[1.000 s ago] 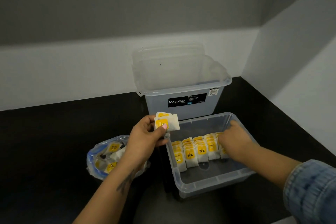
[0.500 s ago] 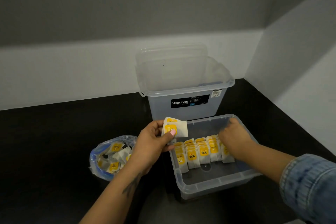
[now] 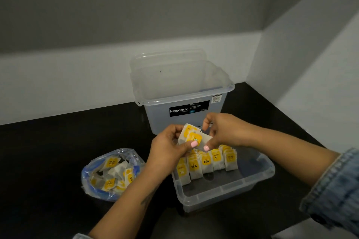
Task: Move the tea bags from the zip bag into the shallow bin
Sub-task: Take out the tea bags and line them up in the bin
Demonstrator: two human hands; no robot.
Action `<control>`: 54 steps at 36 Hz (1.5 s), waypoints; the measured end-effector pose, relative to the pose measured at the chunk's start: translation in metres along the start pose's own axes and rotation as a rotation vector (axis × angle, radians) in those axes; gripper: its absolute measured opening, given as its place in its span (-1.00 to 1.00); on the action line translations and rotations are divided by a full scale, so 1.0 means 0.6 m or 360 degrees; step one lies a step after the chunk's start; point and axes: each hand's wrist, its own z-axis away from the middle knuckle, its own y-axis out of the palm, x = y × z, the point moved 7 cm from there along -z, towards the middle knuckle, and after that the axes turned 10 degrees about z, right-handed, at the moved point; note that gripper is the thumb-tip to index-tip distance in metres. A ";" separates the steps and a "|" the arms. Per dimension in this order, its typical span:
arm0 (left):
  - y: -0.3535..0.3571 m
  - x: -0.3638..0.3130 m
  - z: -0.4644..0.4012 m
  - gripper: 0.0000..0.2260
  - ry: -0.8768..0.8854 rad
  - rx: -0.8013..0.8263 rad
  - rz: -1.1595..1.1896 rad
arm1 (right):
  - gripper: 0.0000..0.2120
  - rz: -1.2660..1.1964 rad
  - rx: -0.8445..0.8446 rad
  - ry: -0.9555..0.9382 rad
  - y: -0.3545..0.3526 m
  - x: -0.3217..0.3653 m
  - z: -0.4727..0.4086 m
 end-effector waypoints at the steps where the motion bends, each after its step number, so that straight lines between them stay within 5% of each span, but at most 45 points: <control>1: 0.002 0.001 0.000 -0.73 -0.0003 0.0007 0.0000 | -0.55 -0.0015 0.0018 -0.0006 0.002 -0.005 0.000; 11: 0.007 0.007 -0.002 -0.81 -0.0083 -0.0071 0.0148 | -0.92 -0.0534 0.0136 -0.0026 0.000 -0.052 0.012; 19: 0.037 0.015 -0.004 -0.84 -0.0166 -0.0034 0.0290 | -0.76 -0.1074 0.0193 0.0060 0.034 -0.062 0.013; 27: 0.055 0.016 -0.009 -0.78 -0.0148 0.0000 0.0083 | -0.87 -0.0840 0.0078 -0.0001 0.046 -0.060 0.021; 34: 0.071 0.007 -0.010 -0.77 -0.0053 0.0045 -0.0151 | -0.67 -0.0724 0.0236 -0.0087 0.021 -0.063 0.025; 41: 0.084 0.015 -0.011 -0.77 -0.0059 0.0047 -0.0166 | -0.84 -0.0663 0.0202 -0.0095 0.030 -0.072 0.023; 46: 0.071 0.016 -0.013 -0.76 -0.0049 0.0006 -0.0132 | -0.88 -0.0159 0.0029 -0.0021 0.022 -0.098 0.007; 54: 0.065 0.022 -0.009 -0.77 -0.0022 -0.0024 -0.0128 | -0.90 0.0633 0.0229 -0.0164 0.081 -0.108 -0.010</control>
